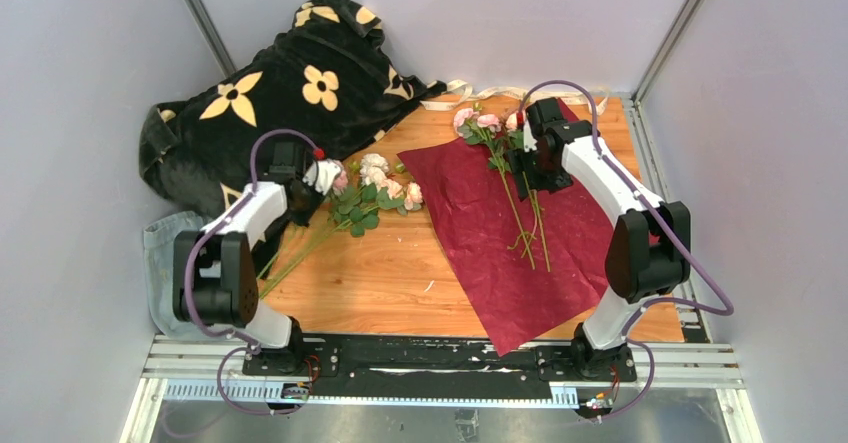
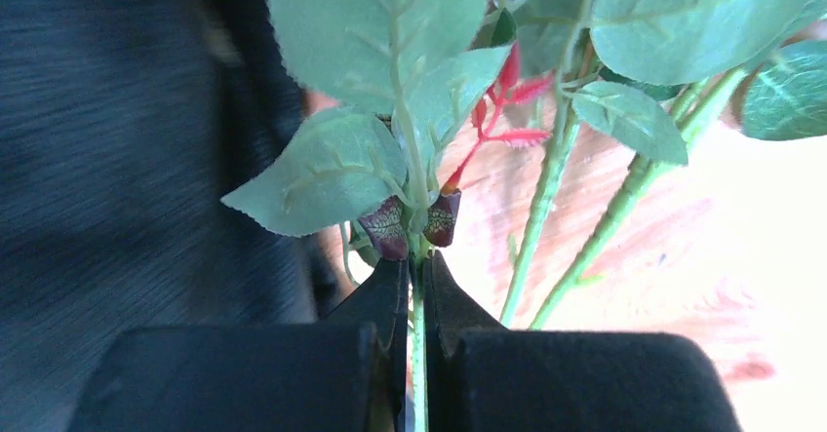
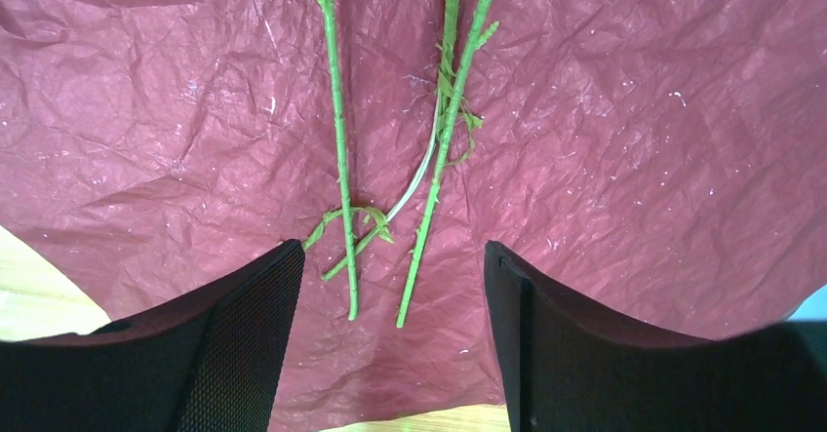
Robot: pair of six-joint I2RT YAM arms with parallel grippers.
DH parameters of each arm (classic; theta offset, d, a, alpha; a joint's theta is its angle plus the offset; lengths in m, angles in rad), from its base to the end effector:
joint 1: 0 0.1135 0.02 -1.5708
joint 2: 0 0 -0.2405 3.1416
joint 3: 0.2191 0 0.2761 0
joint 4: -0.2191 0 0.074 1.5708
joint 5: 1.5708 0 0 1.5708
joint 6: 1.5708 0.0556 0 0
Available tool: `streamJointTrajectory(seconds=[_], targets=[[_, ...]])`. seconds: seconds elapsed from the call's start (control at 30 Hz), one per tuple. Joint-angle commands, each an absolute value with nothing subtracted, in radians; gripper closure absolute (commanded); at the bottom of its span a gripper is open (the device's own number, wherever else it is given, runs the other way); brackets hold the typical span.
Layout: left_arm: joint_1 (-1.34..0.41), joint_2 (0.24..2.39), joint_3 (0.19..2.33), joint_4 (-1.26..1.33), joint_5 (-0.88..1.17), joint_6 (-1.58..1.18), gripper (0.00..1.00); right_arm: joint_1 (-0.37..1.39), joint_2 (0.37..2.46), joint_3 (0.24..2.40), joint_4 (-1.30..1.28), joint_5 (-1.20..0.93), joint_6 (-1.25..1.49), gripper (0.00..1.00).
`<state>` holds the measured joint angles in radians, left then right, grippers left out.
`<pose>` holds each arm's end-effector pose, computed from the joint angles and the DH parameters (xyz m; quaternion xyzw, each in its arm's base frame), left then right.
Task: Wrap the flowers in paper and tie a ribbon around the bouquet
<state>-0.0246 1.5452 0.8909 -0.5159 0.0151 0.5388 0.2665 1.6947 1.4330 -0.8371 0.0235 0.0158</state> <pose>0.3146 -0.0086 0.1182 0.2739 0.9409 0.0434 0.1943 0.3713 0.1000 0.2250 -0.1188 0.9649 0.0216 0.2331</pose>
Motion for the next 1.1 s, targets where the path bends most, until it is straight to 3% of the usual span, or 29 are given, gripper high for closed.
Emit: streamJointTrajectory(seconds=[0.0, 0.1, 0.17, 0.3, 0.4, 0.5, 0.63, 0.8, 0.97, 1.07], targets=[[0.028, 1.364, 1.054, -0.631, 0.037, 0.449, 1.00, 0.276, 1.646, 1.444, -0.880, 0.050, 0.005, 0.28], [0.065, 1.278, 1.222, -0.719, 0.091, 0.412, 1.00, 0.281, 1.612, 1.452, -0.870, 0.031, -0.016, 0.28], [0.082, 1.279, 1.369, -0.820, 0.230, 0.377, 1.00, 0.293, 1.580, 1.457, -0.842, -0.026, -0.041, 0.28], [0.086, 1.277, 1.549, -0.860, 0.662, 0.222, 1.00, 0.375, 1.494, 1.464, -0.722, -0.149, -0.077, 0.28], [0.076, 1.290, 1.597, -0.743, 0.896, -0.006, 1.00, 0.503, 1.428, 1.455, -0.504, -0.341, -0.073, 0.26], [0.015, 1.307, 1.641, -0.695, 0.889, -0.098, 1.00, 0.660, 1.406, 1.393, -0.113, -0.557, 0.040, 0.20], [-0.105, 1.329, 1.682, -0.669, 0.851, -0.166, 1.00, 0.769, 1.524, 1.473, 0.228, -0.608, 0.227, 0.18], [-0.149, 1.337, 1.678, -0.619, 0.859, -0.232, 1.00, 0.805, 1.684, 1.638, 0.239, -0.581, 0.329, 0.20], [-0.149, 1.325, 1.648, -0.588, 0.876, -0.263, 1.00, 0.810, 1.716, 1.627, 0.285, -0.514, 0.395, 0.24], [-0.150, 1.325, 1.628, -0.557, 0.892, -0.295, 1.00, 0.810, 1.738, 1.631, 0.284, -0.493, 0.423, 0.36]])
